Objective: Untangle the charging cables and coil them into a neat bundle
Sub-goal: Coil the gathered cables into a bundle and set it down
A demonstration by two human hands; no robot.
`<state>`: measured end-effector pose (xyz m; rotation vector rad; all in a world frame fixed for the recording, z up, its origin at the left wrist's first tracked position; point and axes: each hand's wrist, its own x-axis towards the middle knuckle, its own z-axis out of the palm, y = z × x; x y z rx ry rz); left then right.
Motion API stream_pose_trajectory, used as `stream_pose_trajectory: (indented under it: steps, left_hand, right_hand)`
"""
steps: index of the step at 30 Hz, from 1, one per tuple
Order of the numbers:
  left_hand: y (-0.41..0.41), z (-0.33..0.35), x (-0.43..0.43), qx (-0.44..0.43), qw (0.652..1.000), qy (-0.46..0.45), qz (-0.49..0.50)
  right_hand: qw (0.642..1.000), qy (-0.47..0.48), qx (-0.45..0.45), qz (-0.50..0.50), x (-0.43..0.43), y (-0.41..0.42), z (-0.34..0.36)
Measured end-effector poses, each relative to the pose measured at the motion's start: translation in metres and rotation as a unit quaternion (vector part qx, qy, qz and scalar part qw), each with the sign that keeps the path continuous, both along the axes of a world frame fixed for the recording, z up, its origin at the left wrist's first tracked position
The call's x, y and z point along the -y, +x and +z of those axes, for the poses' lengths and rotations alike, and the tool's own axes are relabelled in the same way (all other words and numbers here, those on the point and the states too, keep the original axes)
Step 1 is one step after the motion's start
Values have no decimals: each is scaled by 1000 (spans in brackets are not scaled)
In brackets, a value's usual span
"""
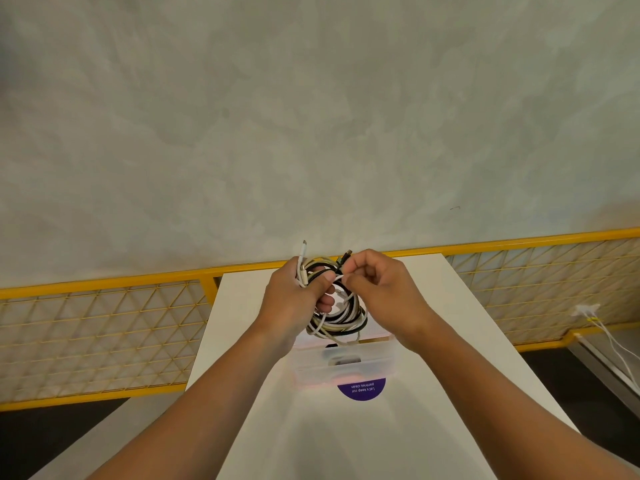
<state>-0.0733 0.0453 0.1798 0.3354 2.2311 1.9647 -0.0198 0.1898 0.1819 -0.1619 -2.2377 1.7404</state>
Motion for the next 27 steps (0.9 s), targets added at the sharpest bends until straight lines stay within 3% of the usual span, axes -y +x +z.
stream_pose_trajectory:
  steps: [16, 23, 27]
  left_hand:
    - [-2, 15, -2, 17, 992, -94, -78]
    - [-7, 18, 2, 32, 984, -148, -90]
    - [-11, 22, 6, 31, 978, -192, -80]
  right_hand:
    - [978, -201, 59, 3, -5, 2, 4]
    - [991, -96, 92, -12, -10, 6, 5]
    - [991, -110, 79, -7, -8, 7, 3]
